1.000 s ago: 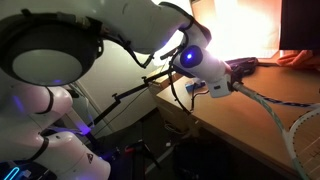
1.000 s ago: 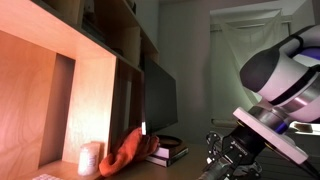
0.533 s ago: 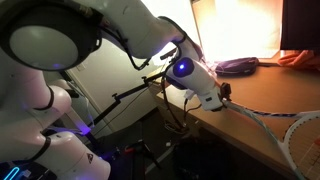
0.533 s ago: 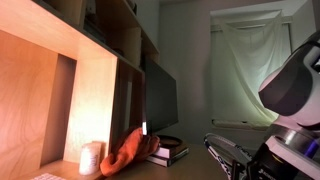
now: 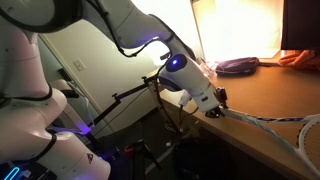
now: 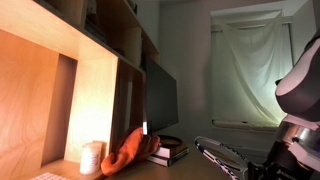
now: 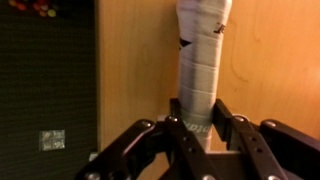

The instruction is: Move the racket to the right side of the desk

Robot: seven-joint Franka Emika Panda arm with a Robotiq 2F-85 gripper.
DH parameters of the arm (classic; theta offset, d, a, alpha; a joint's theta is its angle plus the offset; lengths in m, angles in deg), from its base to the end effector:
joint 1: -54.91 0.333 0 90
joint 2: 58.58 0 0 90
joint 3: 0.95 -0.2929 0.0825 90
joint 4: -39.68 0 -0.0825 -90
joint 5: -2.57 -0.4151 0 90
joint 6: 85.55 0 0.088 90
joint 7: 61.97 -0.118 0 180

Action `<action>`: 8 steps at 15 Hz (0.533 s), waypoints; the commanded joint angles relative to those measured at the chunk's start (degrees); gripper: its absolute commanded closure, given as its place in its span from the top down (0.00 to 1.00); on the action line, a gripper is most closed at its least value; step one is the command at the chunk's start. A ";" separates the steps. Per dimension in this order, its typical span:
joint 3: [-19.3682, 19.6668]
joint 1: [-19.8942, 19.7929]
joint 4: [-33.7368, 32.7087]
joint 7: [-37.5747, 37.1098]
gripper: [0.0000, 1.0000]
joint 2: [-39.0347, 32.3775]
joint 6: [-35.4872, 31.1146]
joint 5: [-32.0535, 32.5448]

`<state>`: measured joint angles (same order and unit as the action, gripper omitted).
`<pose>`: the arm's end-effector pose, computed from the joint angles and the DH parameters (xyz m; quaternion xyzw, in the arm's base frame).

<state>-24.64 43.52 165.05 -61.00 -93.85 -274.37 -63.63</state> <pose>0.5361 0.0388 0.0828 -0.8386 0.4984 -0.1453 0.1649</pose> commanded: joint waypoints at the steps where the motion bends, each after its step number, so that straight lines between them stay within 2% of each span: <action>1: 6.18 2.89 3.49 -0.07 0.11 4.18 3.01 1.31; 6: 10.53 2.76 4.36 -0.25 0.11 6.22 3.10 1.17; 8: 13.13 3.97 4.97 -0.77 0.11 6.81 2.63 1.13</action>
<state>-14.57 45.93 167.19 -61.02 -91.07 -273.07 -62.74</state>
